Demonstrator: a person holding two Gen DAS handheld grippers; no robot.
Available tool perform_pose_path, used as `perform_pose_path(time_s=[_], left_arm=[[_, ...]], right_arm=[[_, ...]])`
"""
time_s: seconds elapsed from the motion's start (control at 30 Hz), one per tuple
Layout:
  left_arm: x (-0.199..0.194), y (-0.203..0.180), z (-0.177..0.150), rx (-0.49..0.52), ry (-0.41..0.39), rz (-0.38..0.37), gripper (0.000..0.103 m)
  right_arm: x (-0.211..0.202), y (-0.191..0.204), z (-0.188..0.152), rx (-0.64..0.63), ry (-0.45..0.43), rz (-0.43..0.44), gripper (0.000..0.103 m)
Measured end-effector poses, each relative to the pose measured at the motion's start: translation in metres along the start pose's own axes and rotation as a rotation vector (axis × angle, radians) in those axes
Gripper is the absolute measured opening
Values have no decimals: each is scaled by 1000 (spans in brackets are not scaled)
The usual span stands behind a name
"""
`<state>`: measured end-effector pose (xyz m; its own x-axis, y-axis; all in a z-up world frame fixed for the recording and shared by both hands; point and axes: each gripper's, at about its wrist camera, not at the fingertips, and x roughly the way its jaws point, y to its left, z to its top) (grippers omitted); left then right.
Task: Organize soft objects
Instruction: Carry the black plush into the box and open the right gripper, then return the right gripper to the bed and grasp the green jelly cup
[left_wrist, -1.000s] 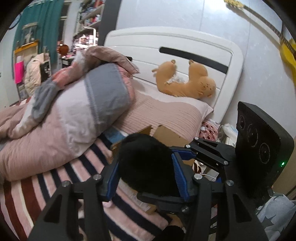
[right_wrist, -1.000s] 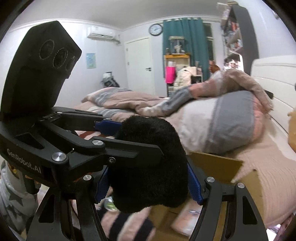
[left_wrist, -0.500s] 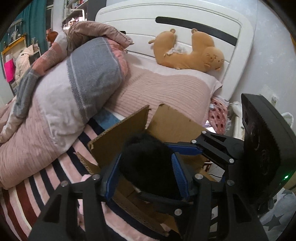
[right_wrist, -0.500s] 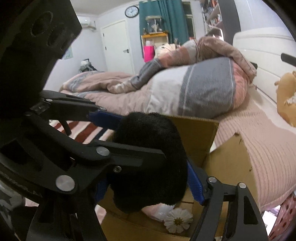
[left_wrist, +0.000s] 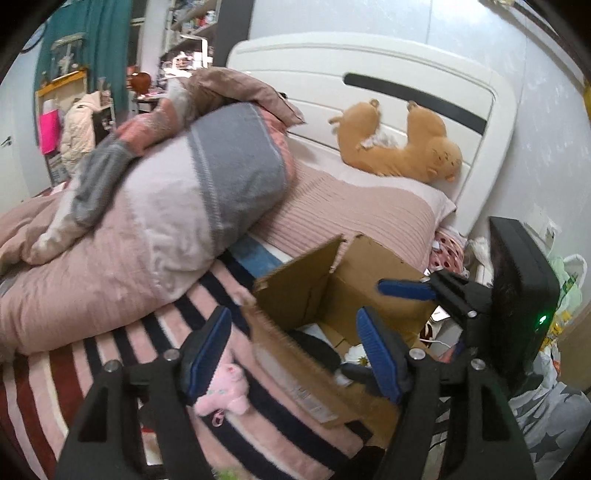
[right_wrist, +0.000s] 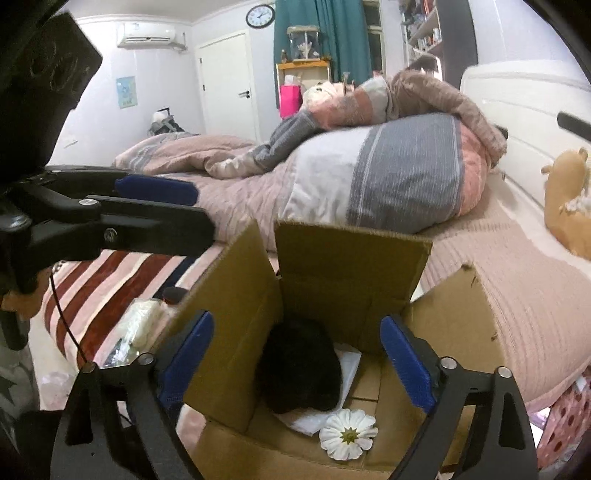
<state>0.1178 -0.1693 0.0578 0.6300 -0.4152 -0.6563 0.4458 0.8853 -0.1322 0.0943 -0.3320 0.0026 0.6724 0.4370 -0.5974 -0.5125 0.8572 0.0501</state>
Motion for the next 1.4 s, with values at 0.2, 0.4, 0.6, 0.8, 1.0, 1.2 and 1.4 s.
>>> perform_pose_path(time_s=[0.2,0.4,0.6,0.8,1.0,1.2,1.4], left_arm=[[-49,33,-22,-49,-51,84,67],[-91,71,-56,-101,-86,176,70],[-114,116,-100,-174,-86,237,70],[-106,152,-147,-242,-47,266,70],[-79,170,-187,-289,15,237,70],[-48,171,-203,-313,70,191,70],[-22,166,-194,-295,93,149,70]], right_arm=[[-23,32,18,-59,-72,-42,103],[-23,82,37,-116,-68,31,103],[7,134,41,-176,-36,126,103],[56,180,19,-269,94,193,103],[88,188,-21,-279,172,206,96],[117,177,-70,-279,312,203,70],[135,162,-86,-222,369,247,59]])
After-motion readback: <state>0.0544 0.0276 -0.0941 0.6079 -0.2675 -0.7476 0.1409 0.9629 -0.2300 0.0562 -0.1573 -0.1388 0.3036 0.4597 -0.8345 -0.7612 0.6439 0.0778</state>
